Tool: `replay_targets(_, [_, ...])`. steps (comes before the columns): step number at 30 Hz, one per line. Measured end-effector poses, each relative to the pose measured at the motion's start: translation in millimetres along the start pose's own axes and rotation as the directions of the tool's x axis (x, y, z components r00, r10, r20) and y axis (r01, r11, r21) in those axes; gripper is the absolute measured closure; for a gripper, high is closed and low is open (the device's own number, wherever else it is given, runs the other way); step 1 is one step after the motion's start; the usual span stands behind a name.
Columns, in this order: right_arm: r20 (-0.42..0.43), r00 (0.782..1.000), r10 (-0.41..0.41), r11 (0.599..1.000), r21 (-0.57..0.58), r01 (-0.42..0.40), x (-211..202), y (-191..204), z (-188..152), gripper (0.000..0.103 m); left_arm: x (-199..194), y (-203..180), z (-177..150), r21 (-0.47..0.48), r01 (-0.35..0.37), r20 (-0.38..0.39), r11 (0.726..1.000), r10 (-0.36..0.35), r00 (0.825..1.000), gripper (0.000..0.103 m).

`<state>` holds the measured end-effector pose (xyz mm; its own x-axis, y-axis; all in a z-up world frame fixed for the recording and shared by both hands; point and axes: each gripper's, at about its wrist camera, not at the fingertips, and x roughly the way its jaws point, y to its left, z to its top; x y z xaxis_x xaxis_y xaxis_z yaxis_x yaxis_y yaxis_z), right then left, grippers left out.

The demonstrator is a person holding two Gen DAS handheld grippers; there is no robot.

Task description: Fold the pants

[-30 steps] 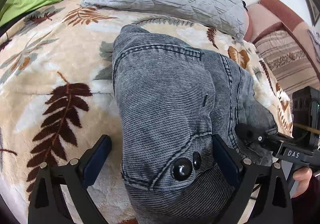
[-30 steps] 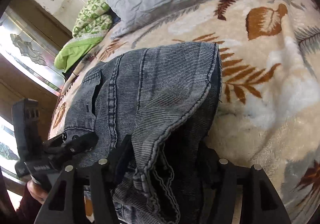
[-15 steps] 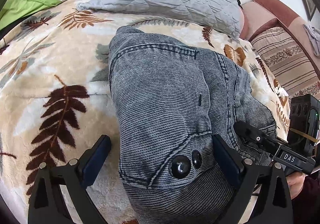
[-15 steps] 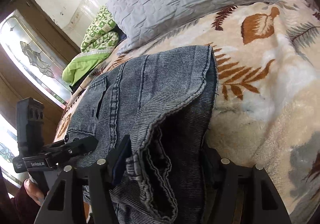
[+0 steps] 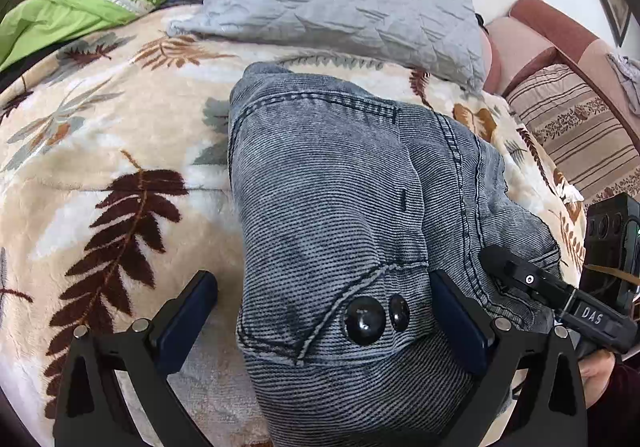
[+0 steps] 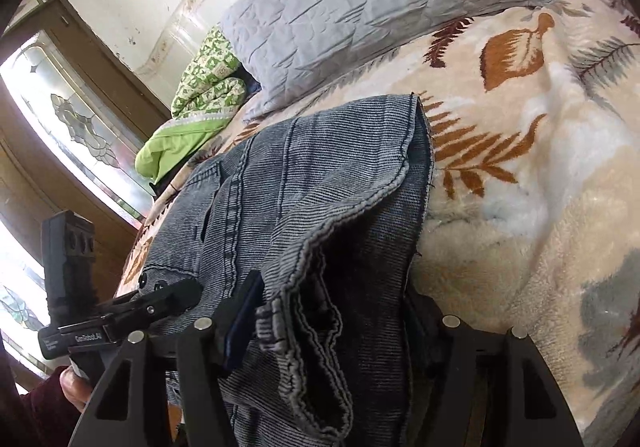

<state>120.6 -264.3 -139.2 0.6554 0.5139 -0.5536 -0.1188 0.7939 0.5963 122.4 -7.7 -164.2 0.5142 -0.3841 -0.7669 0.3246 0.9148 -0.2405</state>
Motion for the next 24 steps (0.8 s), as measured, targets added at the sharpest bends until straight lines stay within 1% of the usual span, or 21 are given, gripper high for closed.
replay_targets(2, [0.003, 1.000, 0.011, 1.000, 0.004, -0.011, -1, -2, 0, 0.036, -1, -1, -4, 0.011, -0.007, 0.041, 1.000, 0.006, 0.999, 0.000])
replay_targets(4, [0.008, 1.000, 0.018, 1.000, 0.004, -0.018, -2, -2, -1, 0.036, -1, -2, -6, 0.013, -0.007, 0.067, 1.000, 0.007, 0.998, 0.000])
replay_targets(8, [0.019, 0.999, 0.029, 1.000, 0.008, -0.030, -3, -3, -1, 0.036, 0, -1, -6, 0.008, 0.004, 0.081, 1.000, -0.004, 0.997, 0.000])
replay_targets(13, [0.014, 1.000, -0.008, 1.000, -0.006, 0.008, -1, 5, 0, 0.034, -2, 6, -11, 0.001, 0.044, 0.105, 0.999, -0.044, 0.994, 0.000])
replay_targets(15, [0.009, 1.000, -0.024, 1.000, -0.007, 0.025, 0, 8, 1, 0.034, -3, 6, -13, 0.000, 0.048, 0.117, 0.999, -0.048, 0.992, 0.000])
replay_targets(22, [0.007, 0.999, -0.053, 0.999, 0.009, 0.053, 3, 11, 2, 0.034, -6, 0, -17, -0.002, -0.011, 0.138, 1.000, 0.011, 0.990, 0.000])
replay_targets(24, [-0.002, 0.999, -0.050, 0.999, 0.010, 0.050, 4, 11, 3, 0.034, -6, -1, -17, -0.009, -0.020, 0.141, 1.000, 0.021, 0.990, 0.000])
